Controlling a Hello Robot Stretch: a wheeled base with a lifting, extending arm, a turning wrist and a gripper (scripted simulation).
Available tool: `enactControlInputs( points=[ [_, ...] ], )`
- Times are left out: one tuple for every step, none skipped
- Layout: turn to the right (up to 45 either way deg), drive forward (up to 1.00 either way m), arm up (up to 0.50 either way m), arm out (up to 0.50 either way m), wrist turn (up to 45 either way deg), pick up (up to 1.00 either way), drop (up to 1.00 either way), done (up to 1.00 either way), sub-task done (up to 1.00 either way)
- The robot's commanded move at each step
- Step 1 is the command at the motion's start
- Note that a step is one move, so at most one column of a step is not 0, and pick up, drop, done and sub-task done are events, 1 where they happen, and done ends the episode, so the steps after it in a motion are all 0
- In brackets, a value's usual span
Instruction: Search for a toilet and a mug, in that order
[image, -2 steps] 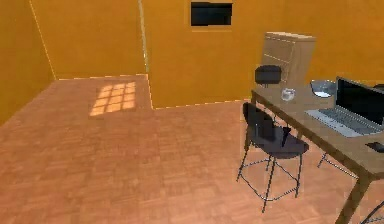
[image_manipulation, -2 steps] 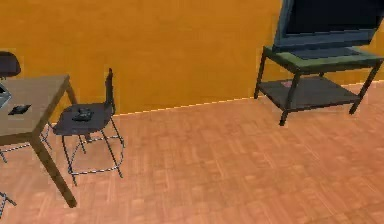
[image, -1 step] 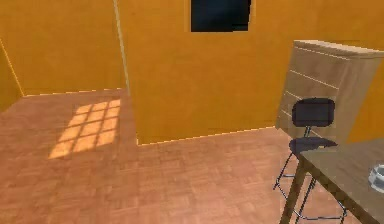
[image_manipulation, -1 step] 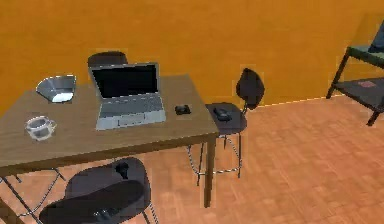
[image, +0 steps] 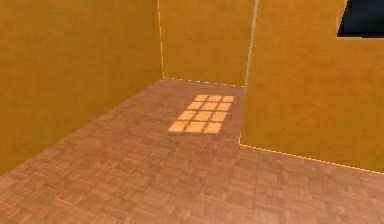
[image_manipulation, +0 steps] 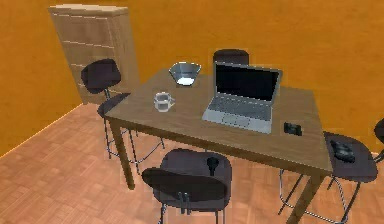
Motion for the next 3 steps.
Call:
enactControlInputs(
  points=[
    [0.0,0.05,0.0,0.0,0.0,0.0,0.0,0.0,0.0],
    [45.0,0.0,0.0,0.0,0.0,0.0,0.0,0.0,0.0],
    [42.0,0.0,0.0,0.0,0.0,0.0,0.0,0.0,0.0]
  ],
)
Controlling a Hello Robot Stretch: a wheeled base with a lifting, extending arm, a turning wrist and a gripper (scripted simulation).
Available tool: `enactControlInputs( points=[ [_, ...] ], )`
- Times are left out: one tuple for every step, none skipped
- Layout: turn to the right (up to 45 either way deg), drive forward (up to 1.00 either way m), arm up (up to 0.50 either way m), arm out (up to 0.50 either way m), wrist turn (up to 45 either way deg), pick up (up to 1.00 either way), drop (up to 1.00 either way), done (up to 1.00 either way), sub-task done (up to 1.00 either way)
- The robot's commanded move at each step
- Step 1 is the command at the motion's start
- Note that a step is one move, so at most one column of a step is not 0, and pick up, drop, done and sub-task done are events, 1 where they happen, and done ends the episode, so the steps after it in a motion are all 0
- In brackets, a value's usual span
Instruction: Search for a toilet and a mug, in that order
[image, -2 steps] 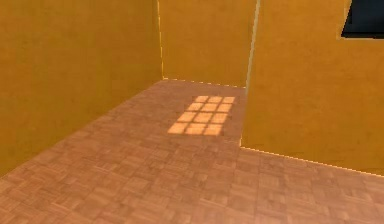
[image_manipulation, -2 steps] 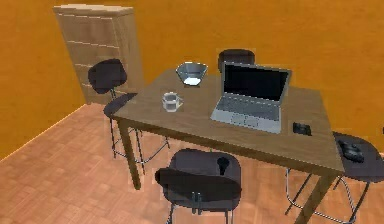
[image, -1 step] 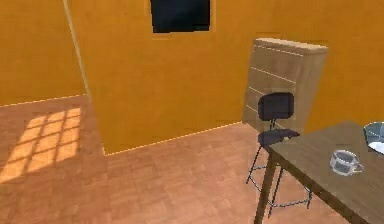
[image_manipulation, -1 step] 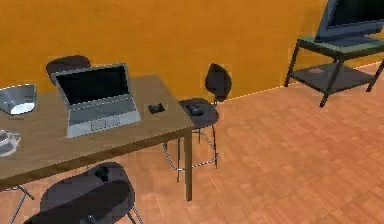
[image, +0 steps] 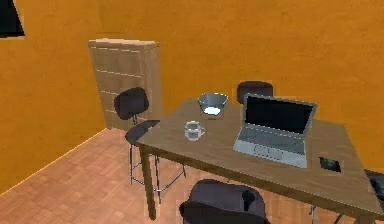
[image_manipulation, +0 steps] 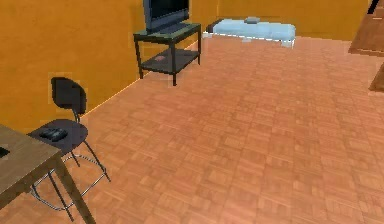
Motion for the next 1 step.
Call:
enactControlInputs(
  points=[
    [0.0,0.0,0.0,0.0,0.0,0.0,0.0,1.0,0.0]
  ],
)
